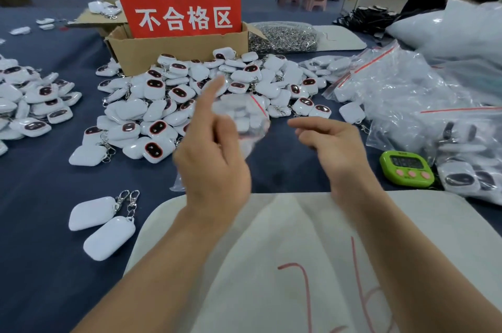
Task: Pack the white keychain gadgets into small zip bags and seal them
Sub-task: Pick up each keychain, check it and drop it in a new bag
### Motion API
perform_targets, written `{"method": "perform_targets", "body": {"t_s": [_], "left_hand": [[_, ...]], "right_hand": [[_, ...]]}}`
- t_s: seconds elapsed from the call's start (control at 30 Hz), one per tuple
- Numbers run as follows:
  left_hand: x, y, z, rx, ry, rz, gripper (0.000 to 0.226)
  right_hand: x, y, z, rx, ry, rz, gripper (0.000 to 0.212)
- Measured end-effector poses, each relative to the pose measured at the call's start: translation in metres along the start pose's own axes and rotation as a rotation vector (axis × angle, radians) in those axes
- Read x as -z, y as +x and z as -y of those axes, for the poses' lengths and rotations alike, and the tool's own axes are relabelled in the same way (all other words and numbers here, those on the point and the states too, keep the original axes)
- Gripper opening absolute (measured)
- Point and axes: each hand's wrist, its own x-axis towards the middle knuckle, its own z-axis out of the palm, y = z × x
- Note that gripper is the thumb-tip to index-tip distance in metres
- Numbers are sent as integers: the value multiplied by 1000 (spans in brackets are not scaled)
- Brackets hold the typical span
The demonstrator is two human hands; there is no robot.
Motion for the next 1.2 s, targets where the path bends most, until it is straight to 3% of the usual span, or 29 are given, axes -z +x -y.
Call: {"method": "perform_targets", "body": {"t_s": [0.1,0.23,0.3,0.37,0.47,0.53,0.73,0.8,0.9,1.0,1.1,1.2], "left_hand": [[13,27,16,72,-76,-182,46],[20,38,11,-87,-53,-244,39],[12,22,5,-162,16,-95,35],[2,2,2,-190,74,207,38],[-13,-14,6,-59,199,715,47],[-17,-17,11,48,226,820,49],[-14,-16,11,31,212,729,32],[-9,-10,4,1,190,502,30],[7,14,-1,63,-52,55,29],[28,40,-5,-40,-91,-143,29],[40,55,-9,-98,-113,-120,31],[33,40,-18,-121,-124,160,37]], "right_hand": [[2,11,-14,-65,-106,-149,25],[-12,21,-21,78,-480,-55,41],[-18,29,-24,211,-750,94,55],[-23,32,-25,285,-877,190,62],[-30,39,-26,386,-928,312,67],[-32,43,-26,406,-978,411,70],[-33,43,-28,418,-1039,365,66],[-33,41,-29,404,-982,262,52],[-32,38,-30,364,-843,206,39],[-31,34,-27,315,-805,197,39],[-34,28,-24,326,-899,217,53],[-32,19,-17,338,-927,180,39]]}}
